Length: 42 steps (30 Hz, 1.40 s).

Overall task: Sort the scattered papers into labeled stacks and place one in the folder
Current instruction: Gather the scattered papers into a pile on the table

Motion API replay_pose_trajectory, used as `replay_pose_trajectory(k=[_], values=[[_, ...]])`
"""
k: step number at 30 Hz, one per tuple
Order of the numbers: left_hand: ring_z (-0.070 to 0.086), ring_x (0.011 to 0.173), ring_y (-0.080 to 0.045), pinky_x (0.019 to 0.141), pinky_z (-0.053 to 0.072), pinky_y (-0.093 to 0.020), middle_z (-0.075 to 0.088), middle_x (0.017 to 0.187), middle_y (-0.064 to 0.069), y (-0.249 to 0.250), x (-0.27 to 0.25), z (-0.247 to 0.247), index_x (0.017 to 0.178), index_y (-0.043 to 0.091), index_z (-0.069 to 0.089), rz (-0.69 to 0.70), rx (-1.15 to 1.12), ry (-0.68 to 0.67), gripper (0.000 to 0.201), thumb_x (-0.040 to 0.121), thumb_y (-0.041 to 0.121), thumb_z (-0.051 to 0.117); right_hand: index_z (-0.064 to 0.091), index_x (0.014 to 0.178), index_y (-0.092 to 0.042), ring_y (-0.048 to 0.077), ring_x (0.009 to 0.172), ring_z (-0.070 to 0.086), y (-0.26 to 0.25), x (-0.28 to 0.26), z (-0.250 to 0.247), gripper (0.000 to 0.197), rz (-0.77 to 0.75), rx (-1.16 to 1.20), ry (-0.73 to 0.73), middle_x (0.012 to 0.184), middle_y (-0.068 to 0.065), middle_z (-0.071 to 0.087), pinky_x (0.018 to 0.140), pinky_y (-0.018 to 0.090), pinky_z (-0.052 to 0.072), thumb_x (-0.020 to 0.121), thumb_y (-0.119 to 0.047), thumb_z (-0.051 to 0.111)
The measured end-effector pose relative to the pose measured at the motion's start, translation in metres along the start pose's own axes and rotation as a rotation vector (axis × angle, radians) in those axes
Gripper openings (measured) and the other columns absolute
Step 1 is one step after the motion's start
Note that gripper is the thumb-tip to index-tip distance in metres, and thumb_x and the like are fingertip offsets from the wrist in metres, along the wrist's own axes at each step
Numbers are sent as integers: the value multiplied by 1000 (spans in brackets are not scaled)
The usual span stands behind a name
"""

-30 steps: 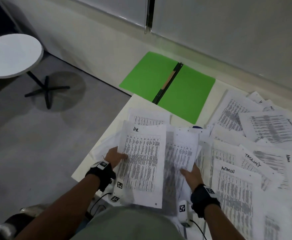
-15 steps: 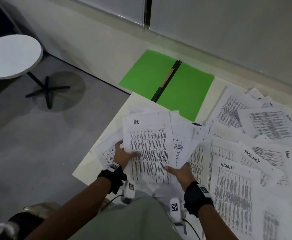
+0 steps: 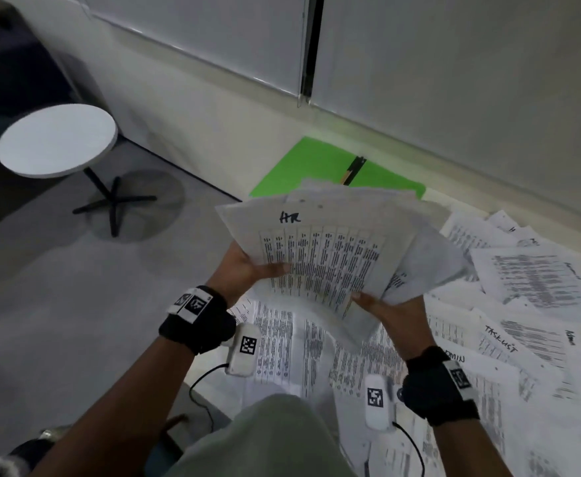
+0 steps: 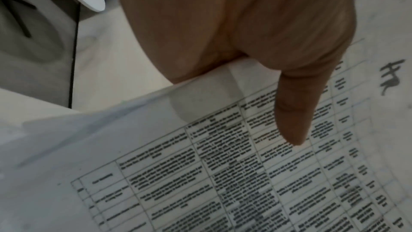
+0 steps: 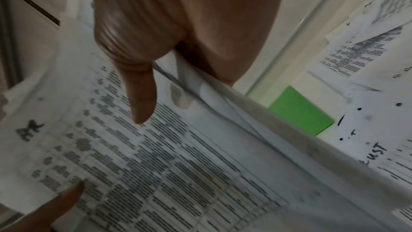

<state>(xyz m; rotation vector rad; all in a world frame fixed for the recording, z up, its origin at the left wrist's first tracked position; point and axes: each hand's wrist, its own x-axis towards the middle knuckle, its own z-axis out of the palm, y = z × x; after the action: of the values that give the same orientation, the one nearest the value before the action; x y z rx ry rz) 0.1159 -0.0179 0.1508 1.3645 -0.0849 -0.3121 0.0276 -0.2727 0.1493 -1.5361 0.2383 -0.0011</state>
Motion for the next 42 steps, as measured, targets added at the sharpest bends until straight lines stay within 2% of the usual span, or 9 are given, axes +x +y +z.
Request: replay_pose_trajectory(k=[7,13,18,21,24,28,32,36,42], values=[[70,83,-17,72,55,-31,75,89,-1,-37,-8,0,89,20,76,-50,40,62,38,58,-3,79,65,110,-21,21,103,67,36,1,19,53,115,19,57,115,6,68,93,42,52,63,-20,89],[68,89,-15,76,57,-29,76,91,3,-57,-10,-8,87,29,76,-84,124,91,46,63,-10,79,62,120,-18,13,100,70,47,5,32,50,104,-51,0,112,3,71,94,43,54,76,2,76],[69,92,-26,79,59,-40,73,99,-11,-45,-3,-7,90,23,70,-22,117,220,30,65,9,80,62,104,-30,-5,87,68,37,9,43,39,53,-19,73,91,-16,74,80,19,56,82,1,71],[70,94,-20,80,59,-35,73,101,-5,-62,-3,-15,97,24,69,-77,141,193,26,74,14,78,61,119,-20,6,104,67,47,9,48,44,79,17,63,108,-10,73,92,29,54,79,-14,78],[67,84,-28,79,58,-47,71,97,-12,-96,-4,-24,97,11,64,-196,524,153,44,76,49,68,60,121,-22,6,105,67,69,14,56,47,135,32,85,112,-8,71,89,26,55,79,-8,76],[56,72,-21,66,46,-35,66,82,-16,-97,7,-35,88,3,67,-176,537,321,32,86,35,65,66,100,-23,23,101,67,91,27,44,31,227,-127,110,102,-2,72,90,39,54,80,-1,73],[56,79,-18,70,44,-34,64,84,-13,-93,12,-82,95,-2,67,-111,561,480,24,89,21,64,57,125,-14,25,111,56,122,27,-1,47,420,-530,123,122,5,58,96,39,47,82,-6,72],[61,84,-31,71,43,-35,66,96,-24,-114,0,-129,106,-5,64,-320,770,452,27,91,16,61,49,135,-10,35,96,60,154,-3,-56,59,749,-813,386,131,24,48,77,37,50,81,-20,73],[60,84,-34,71,44,-35,64,92,-21,-172,-24,-153,110,-8,62,-635,895,324,36,86,18,67,25,147,-10,41,116,51,190,-18,-74,96,817,-828,370,135,27,40,99,50,44,74,-39,80]])
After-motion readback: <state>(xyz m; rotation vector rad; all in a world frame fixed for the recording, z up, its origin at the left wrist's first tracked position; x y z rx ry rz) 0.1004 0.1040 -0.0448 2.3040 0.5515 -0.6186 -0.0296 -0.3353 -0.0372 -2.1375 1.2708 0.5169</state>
